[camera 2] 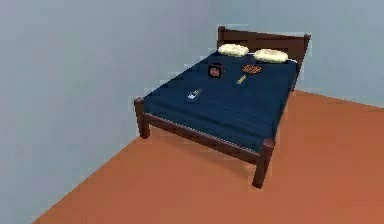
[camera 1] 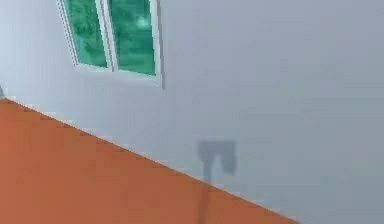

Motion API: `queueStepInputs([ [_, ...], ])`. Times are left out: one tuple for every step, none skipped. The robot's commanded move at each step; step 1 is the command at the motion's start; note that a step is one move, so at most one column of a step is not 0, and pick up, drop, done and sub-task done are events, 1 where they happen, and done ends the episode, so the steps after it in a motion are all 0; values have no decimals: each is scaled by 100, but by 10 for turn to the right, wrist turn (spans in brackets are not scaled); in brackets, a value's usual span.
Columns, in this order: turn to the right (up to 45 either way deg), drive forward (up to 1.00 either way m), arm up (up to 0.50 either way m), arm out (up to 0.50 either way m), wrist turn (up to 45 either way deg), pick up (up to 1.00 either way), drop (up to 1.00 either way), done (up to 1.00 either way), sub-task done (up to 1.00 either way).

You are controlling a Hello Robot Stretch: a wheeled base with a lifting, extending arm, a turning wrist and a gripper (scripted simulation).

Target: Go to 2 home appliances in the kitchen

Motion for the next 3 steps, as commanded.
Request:
queueStepInputs([
  [450,0,0,0,0,0,0,0,0],
  [450,0,0,0,0,0,0,0,0],
  [450,0,0,0,0,0,0,0,0],
])
